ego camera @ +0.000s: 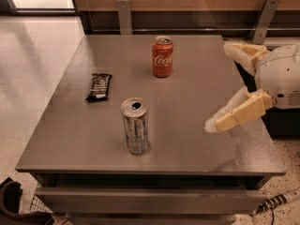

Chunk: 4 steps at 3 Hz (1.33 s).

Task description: Pick redbull can

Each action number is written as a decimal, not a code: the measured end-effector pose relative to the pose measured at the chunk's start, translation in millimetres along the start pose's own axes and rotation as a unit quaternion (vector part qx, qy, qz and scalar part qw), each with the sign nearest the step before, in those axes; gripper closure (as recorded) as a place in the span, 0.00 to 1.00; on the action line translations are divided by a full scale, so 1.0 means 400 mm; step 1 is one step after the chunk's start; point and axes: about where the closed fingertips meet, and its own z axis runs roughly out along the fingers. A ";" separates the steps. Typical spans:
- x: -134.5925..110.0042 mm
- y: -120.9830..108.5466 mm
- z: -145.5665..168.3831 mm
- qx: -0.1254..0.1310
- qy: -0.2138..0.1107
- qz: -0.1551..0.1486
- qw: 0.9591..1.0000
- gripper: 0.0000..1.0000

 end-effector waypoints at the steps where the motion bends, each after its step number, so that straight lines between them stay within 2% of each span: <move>1: 0.001 0.001 0.004 -0.001 -0.002 0.000 1.000 0.00; 2: 0.005 0.025 0.081 -0.028 -0.038 0.007 0.999 0.00; 3: 0.009 0.036 0.116 -0.040 -0.054 0.011 0.998 0.00; 4: 0.023 0.059 0.184 -0.063 -0.086 0.024 0.994 0.00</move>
Offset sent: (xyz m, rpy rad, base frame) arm 0.0170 0.0908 -0.0684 0.2695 0.0512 0.2014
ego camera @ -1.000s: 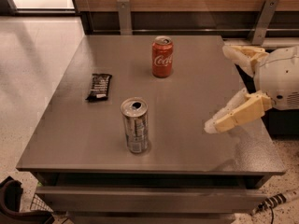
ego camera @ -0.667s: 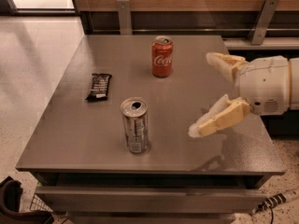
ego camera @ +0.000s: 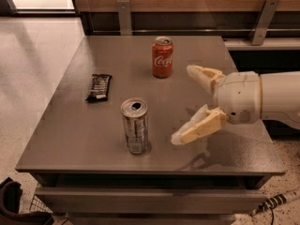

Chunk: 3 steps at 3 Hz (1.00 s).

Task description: Pick redbull can

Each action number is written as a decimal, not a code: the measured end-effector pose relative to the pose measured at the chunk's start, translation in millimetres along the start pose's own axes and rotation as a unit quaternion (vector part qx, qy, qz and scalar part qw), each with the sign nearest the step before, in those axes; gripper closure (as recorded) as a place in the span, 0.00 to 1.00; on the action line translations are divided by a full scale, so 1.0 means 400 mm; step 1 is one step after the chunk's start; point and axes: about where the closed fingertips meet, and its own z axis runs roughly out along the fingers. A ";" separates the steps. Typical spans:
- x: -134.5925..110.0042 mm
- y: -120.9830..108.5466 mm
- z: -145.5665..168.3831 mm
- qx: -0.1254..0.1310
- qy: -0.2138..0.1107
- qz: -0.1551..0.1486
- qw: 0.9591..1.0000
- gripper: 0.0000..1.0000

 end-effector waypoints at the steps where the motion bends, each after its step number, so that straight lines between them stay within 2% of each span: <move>1: 0.019 0.011 0.046 -0.017 -0.022 0.010 1.000 0.00; 3: 0.048 0.042 0.119 -0.045 -0.059 0.024 0.997 0.00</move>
Offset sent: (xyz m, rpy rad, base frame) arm -0.0013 0.0662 -0.0689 0.2312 0.0901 0.1441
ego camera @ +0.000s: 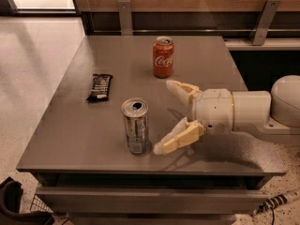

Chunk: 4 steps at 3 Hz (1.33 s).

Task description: Pick redbull can

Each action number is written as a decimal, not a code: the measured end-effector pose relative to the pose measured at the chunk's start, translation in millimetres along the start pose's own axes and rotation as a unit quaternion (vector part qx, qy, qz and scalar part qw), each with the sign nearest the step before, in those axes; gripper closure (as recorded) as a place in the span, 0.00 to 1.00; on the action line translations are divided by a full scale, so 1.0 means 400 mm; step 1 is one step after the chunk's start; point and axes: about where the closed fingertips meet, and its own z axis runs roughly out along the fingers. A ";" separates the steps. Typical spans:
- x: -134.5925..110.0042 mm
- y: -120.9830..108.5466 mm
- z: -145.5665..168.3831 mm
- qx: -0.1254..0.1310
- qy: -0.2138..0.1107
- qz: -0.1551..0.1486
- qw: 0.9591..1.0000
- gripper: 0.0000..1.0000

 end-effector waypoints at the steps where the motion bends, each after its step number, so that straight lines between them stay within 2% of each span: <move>1: 0.000 0.000 0.000 0.000 0.000 0.000 1.000 0.00; 2: 0.000 0.000 0.000 0.000 0.000 0.000 1.000 0.00; 4: -0.017 0.040 0.053 -0.011 -0.030 -0.015 0.999 0.00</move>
Offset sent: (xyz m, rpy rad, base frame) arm -0.0125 0.0308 -0.0165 0.1097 -0.0159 0.0552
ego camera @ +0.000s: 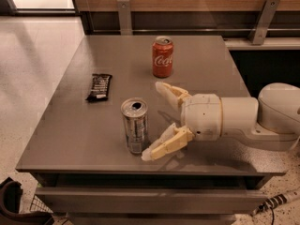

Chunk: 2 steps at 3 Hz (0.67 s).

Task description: Pick redbull can

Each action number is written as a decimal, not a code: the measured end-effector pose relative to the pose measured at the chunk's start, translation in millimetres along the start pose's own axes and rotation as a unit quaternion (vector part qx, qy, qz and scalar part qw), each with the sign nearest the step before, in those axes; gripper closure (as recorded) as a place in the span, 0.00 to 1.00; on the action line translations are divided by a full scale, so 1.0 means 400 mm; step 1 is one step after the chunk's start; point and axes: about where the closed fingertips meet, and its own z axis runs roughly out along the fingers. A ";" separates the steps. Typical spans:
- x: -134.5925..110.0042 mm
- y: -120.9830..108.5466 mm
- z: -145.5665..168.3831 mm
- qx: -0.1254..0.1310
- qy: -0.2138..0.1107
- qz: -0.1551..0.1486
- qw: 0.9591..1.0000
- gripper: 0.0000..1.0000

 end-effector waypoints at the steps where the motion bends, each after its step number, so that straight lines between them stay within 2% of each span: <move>1: -0.022 0.017 0.030 -0.003 -0.005 -0.013 1.000 0.00; 2: -0.030 0.024 0.046 -0.005 -0.002 -0.017 1.000 0.01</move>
Offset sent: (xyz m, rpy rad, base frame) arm -0.0091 0.0413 0.0111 -0.0342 -0.0415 0.0140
